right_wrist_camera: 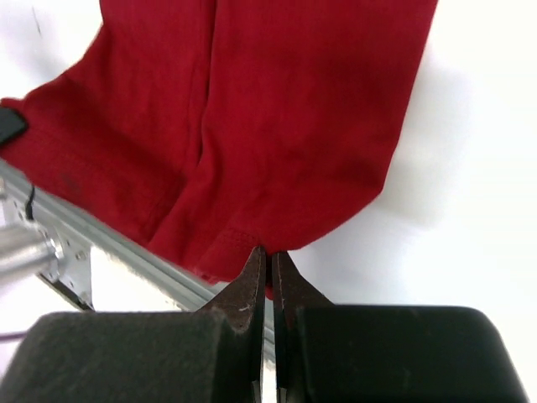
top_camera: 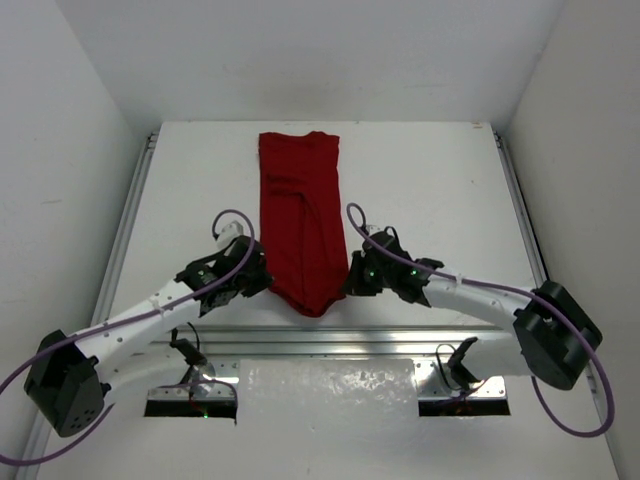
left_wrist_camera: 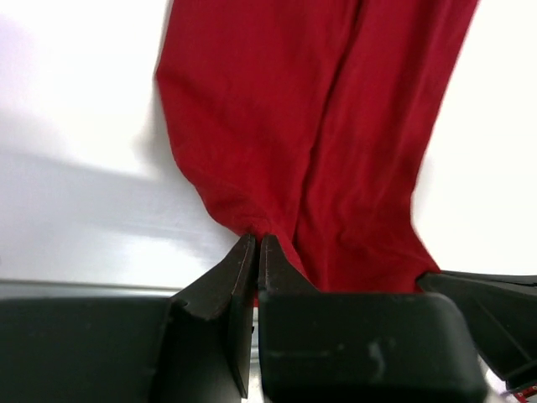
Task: Fold and stack the t-shirts
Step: Grab the bottom of the folded rectangular tshirt with both arms, then fold the folded rectangular tshirt in 1/3 of the way
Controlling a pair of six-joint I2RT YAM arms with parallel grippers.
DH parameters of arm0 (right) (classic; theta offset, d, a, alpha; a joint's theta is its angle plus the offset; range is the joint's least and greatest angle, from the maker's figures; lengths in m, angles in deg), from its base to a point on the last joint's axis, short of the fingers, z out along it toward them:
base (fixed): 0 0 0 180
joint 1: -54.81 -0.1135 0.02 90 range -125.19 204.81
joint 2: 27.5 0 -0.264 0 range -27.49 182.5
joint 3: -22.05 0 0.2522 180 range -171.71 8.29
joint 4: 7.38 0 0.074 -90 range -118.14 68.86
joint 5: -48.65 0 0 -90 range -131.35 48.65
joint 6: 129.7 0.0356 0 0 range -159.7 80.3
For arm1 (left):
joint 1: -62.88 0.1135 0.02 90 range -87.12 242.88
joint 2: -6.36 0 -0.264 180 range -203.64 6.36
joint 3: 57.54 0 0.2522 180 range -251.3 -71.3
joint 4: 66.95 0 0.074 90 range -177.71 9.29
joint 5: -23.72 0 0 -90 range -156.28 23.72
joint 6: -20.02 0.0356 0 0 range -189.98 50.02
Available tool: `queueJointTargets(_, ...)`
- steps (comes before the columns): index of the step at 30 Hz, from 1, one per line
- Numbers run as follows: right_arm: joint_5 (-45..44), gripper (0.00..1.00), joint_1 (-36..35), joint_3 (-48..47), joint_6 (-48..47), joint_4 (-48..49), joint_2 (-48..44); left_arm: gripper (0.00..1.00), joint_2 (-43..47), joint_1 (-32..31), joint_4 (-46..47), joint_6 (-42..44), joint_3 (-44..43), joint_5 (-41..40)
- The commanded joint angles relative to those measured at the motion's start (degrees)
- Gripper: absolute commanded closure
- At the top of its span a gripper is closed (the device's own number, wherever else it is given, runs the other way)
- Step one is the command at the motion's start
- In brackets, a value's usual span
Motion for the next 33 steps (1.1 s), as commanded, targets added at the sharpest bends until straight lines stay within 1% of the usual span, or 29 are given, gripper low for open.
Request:
queueJointTargets(1, -1.4, 1.00, 2.2, -5.2, -2.0, -2.6, 1.3, 1.00, -1.7, 0.0, -0.4, 2.0, -4.6, -4.8)
queueJointTargets(3, -0.1, 1.00, 3.3, -6.7, -2.6, -3.0, 3.0, 1.00, -2.8, 1.1, -0.3, 2.1, -6.2, -6.0)
queueJointTargets(4, 0.3, 1.00, 4.6, -8.2, -2.8, -3.2, 3.7, 1.00, -3.8, 1.7, 1.4, 2.4, -6.4, -6.0)
queueJointTargets(11, 3.5, 1.00, 9.4, -17.0, -6.3, -5.7, 10.1, 1.00, -9.4, 11.0, 6.9, 7.2, -10.7, 0.1)
queueJointTargets(14, 4.5, 1.00, 10.4, -22.2, -8.1, -7.8, 14.0, 1.00, -11.6, 12.5, 7.5, 8.3, -13.7, -0.3)
queueJointTargets(18, 4.7, 1.00, 12.6, -28.8, -9.5, -9.6, 18.6, 1.00, -16.7, 14.0, 8.2, 10.0, -18.0, -0.1)
queueJointTargets(23, 6.4, 1.00, 14.6, -35.2, -11.5, -11.1, 24.3, 1.00, -22.1, 17.6, 9.3, 11.3, -22.7, 1.3)
queueJointTargets(24, 6.4, 1.00, 14.8, -37.8, -12.2, -12.2, 26.5, 1.00, -23.5, 18.4, 10.2, 11.3, -23.5, 1.3)
queueJointTargets(27, 5.8, 1.00, 15.6, -42.4, -12.9, -13.3, 29.4, 1.00, -27.0, 19.0, 10.4, 11.5, -25.8, 0.5)
queueJointTargets(29, 5.9, 1.00, 16.8, -45.3, -13.3, -14.0, 32.1, 1.00, -30.1, 19.4, 9.9, 11.6, -28.9, 0.2)
queueJointTargets(33, 6.1, 1.00, 17.7, -50.9, -14.9, -15.5, 36.4, 1.00, -34.4, 20.2, 11.1, 11.4, -32.7, 1.1)
